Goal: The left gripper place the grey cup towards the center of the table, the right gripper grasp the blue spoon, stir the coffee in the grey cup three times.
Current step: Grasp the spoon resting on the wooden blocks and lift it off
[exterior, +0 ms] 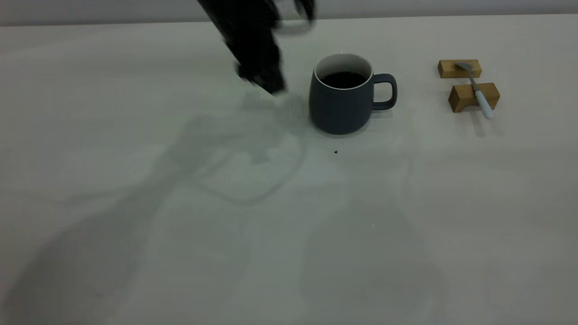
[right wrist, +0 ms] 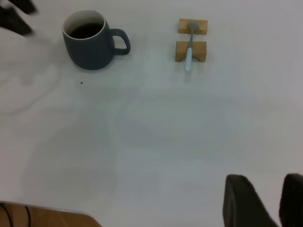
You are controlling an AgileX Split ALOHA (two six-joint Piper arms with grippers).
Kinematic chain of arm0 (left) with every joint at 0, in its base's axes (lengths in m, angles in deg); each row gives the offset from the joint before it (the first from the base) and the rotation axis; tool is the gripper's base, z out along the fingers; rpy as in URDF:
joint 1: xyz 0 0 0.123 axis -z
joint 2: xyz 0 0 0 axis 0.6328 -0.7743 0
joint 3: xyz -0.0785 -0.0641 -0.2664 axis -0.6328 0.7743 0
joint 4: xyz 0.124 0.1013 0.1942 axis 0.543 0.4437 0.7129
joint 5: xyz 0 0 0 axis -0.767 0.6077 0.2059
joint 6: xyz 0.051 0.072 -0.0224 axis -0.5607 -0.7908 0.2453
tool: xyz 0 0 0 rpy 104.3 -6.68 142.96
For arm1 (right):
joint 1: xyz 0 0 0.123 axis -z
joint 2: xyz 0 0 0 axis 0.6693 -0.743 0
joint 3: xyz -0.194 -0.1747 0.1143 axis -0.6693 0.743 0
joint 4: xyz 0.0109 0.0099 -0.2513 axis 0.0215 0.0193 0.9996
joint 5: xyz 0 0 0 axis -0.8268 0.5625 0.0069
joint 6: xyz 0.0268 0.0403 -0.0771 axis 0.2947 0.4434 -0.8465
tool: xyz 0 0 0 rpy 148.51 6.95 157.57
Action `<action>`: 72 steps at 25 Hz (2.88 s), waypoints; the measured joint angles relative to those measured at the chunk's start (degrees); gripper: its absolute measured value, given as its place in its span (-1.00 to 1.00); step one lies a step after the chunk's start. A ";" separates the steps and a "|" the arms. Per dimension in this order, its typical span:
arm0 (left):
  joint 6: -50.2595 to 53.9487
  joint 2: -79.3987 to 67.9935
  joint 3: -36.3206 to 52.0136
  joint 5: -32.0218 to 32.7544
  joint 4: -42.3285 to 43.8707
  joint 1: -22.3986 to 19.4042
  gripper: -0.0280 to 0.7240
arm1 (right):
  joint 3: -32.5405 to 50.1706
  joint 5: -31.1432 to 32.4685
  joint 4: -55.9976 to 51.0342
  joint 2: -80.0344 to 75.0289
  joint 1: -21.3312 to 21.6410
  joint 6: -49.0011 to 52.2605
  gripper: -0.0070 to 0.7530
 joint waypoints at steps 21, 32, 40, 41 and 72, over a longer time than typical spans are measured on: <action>53.95 50.87 9.63 32.56 17.95 -1.30 0.63 | 0.00 -0.04 0.00 0.00 0.00 0.00 -0.36; 58.69 71.17 36.30 32.56 18.46 -1.32 0.63 | 0.00 -0.04 0.00 0.00 0.00 0.00 -0.36; 63.87 95.73 53.52 32.56 19.42 -10.67 0.63 | 0.00 -0.04 0.00 0.00 0.00 0.00 -0.36; 64.01 99.58 55.39 32.56 19.47 -12.29 0.63 | 0.00 -0.04 0.00 0.00 0.00 0.00 -0.36; 65.79 134.31 69.60 30.82 18.70 -25.48 0.63 | 0.00 -0.04 0.00 0.00 0.00 0.00 -0.36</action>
